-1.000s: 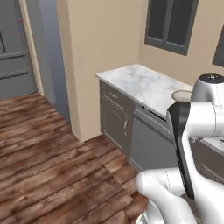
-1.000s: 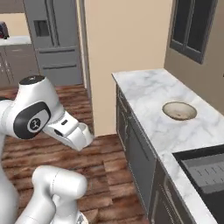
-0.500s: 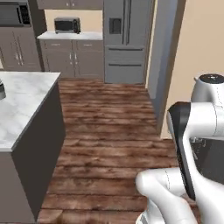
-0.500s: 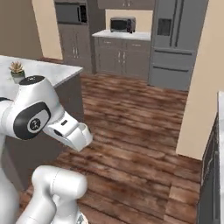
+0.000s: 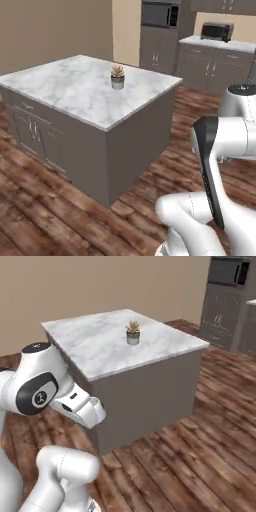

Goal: Clear the mugs and bowl far away from the sink.

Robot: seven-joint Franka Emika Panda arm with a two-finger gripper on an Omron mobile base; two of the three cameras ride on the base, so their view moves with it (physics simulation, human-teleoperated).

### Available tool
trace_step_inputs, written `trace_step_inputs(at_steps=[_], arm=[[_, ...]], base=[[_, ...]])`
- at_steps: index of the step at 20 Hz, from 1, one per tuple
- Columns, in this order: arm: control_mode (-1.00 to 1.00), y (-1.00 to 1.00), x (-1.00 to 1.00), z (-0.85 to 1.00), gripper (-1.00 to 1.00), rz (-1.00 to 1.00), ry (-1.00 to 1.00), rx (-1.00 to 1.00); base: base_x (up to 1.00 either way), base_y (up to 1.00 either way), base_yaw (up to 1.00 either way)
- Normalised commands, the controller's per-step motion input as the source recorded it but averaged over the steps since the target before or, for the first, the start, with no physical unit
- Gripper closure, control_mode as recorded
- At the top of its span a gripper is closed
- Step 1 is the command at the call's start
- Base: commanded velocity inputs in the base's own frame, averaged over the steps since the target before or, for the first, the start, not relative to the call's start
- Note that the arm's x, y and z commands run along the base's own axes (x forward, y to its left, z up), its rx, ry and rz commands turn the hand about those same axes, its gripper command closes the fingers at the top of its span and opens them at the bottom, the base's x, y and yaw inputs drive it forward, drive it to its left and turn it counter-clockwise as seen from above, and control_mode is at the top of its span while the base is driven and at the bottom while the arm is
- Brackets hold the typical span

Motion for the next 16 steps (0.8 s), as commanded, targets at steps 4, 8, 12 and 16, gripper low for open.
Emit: trace_step_inputs(at_steps=[4,8,12,16], arm=[[1.0,0.0,0.0,0.0,1.0,0.0,0.0,0.0],[1.0,0.0,0.0,0.0,1.0,0.0,0.0,0.0],[1.0,0.0,0.0,0.0,1.0,0.0,0.0,0.0],[1.0,0.0,0.0,0.0,1.0,0.0,0.0,0.0]], base=[[0.69,-0.02,0.79],[0.98,-0.39,0.52],[0.95,-0.62,0.41],[0.57,-0.8,0.37]])
